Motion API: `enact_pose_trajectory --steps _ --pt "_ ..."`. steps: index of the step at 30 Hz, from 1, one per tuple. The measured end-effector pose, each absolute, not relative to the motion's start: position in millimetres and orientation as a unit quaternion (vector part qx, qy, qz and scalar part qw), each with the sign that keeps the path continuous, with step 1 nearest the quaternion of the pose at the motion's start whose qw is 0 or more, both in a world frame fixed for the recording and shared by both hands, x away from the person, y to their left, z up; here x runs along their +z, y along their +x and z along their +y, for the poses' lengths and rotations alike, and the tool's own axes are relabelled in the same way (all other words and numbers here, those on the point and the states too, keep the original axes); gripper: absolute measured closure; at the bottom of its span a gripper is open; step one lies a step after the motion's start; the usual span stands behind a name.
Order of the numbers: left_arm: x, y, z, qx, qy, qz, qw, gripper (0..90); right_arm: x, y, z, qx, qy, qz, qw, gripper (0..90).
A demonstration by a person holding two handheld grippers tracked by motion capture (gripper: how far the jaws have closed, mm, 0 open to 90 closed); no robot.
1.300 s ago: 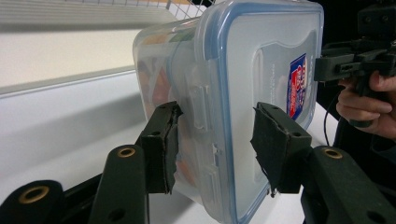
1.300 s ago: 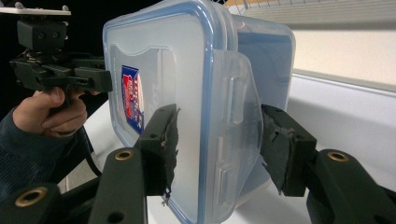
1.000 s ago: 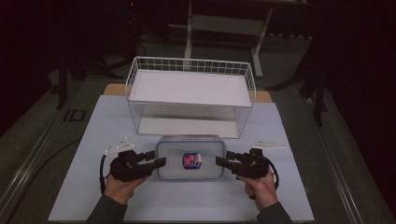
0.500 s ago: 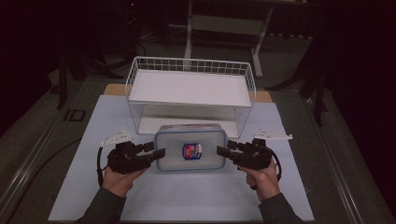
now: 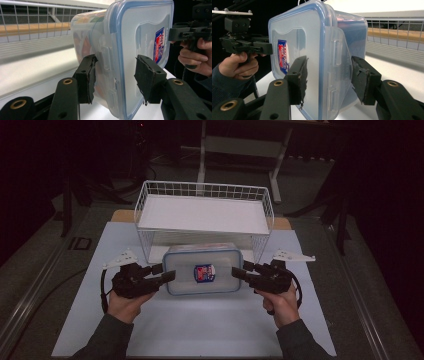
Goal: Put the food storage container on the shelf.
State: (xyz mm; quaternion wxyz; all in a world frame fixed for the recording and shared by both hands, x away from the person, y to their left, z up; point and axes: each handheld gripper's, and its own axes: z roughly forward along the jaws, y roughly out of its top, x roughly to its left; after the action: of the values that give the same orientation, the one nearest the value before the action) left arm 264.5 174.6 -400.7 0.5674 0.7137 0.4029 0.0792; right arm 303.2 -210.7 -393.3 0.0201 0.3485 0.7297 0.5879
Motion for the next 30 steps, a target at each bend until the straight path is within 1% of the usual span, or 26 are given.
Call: enact_pose_trajectory --steps 16,22,30 --pt "-371 278 179 0.105 0.712 0.384 0.579 51.5 -370 314 -207 0.601 0.337 0.724 0.036 48.8" --pt "-362 287 182 0.110 0.699 0.382 0.595 51.6 -362 319 -204 0.608 0.333 0.719 0.046 48.8" --pt "-349 299 183 0.117 0.697 0.376 0.599 51.6 -350 328 -203 0.615 0.329 0.714 0.056 48.7"
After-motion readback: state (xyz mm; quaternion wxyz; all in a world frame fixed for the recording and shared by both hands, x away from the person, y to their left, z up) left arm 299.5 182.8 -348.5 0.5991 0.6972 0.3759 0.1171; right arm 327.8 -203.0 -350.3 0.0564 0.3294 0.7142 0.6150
